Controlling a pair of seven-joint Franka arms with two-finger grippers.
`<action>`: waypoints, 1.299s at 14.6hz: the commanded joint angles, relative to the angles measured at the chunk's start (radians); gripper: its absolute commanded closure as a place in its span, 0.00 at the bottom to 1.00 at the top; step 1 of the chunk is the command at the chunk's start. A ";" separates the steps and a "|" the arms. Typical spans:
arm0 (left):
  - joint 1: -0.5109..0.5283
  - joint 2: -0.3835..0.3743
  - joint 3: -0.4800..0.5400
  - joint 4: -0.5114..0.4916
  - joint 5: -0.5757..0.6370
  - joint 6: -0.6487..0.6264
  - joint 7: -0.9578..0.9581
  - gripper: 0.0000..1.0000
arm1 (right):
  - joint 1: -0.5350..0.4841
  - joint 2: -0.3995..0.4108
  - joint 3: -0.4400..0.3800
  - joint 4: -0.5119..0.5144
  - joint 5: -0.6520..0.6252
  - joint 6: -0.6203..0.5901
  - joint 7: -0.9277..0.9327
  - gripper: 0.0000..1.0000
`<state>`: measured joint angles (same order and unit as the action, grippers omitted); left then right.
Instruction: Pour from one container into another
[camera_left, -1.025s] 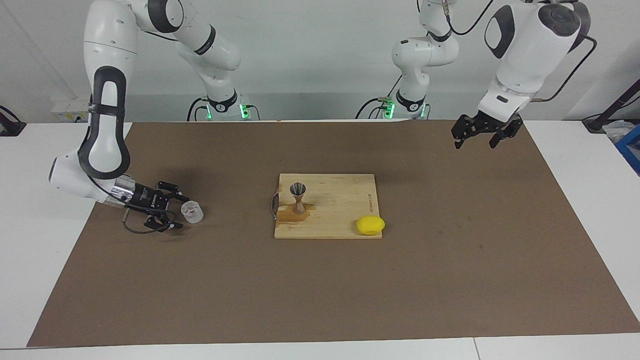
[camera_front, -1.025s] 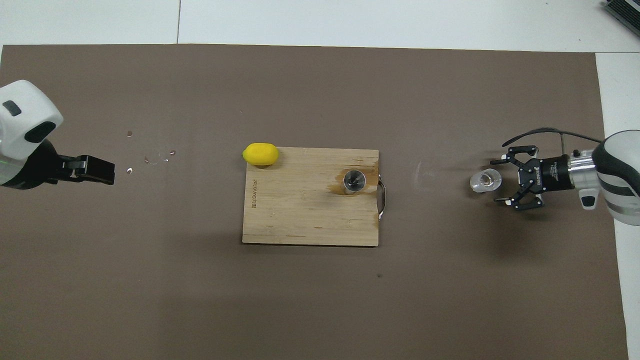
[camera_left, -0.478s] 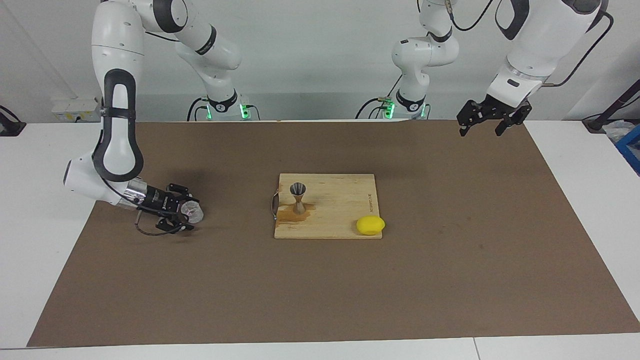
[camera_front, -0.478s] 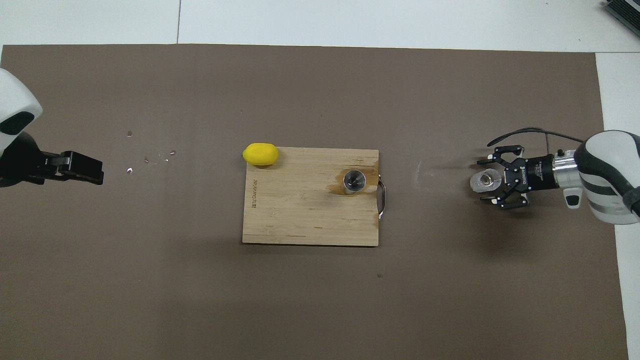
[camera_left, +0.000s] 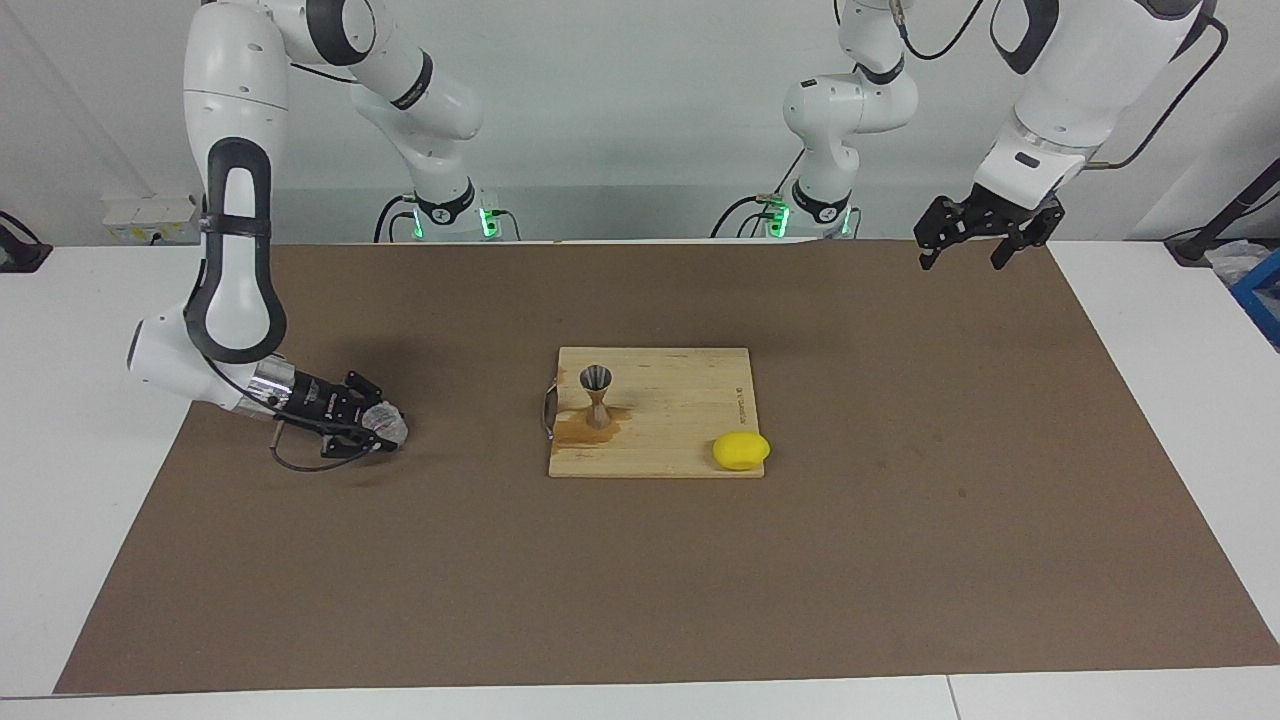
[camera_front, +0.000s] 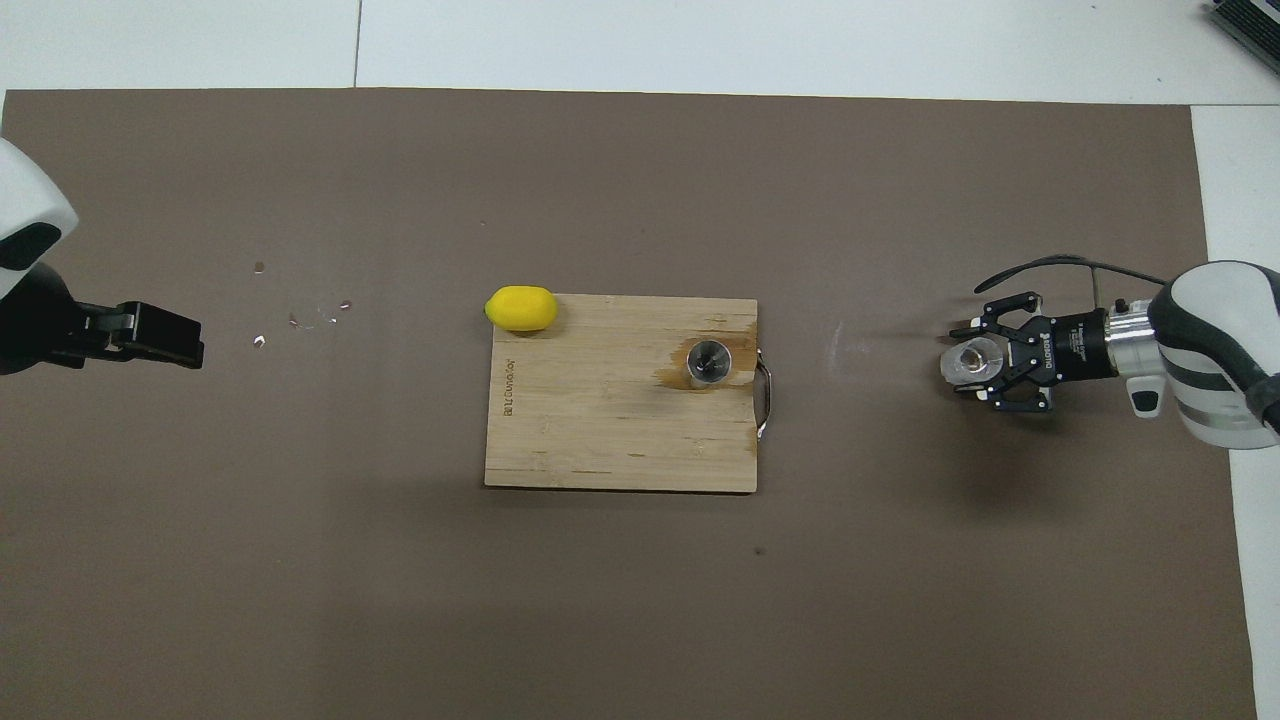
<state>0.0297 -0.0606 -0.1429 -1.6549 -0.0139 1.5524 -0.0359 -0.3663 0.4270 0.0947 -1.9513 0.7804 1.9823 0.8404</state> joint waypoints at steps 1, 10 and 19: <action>-0.014 -0.018 0.008 -0.014 -0.011 -0.011 0.002 0.00 | -0.003 -0.043 0.003 -0.015 0.031 0.007 -0.001 1.00; -0.002 -0.018 0.009 -0.014 -0.011 -0.011 0.002 0.00 | 0.230 -0.162 -0.001 0.014 -0.001 0.096 0.366 1.00; -0.002 -0.018 0.009 -0.014 -0.011 -0.011 0.002 0.00 | 0.423 -0.171 -0.001 0.068 -0.176 0.160 0.560 1.00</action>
<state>0.0305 -0.0606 -0.1394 -1.6550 -0.0140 1.5523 -0.0361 0.0259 0.2671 0.0961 -1.8881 0.6426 2.1146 1.3637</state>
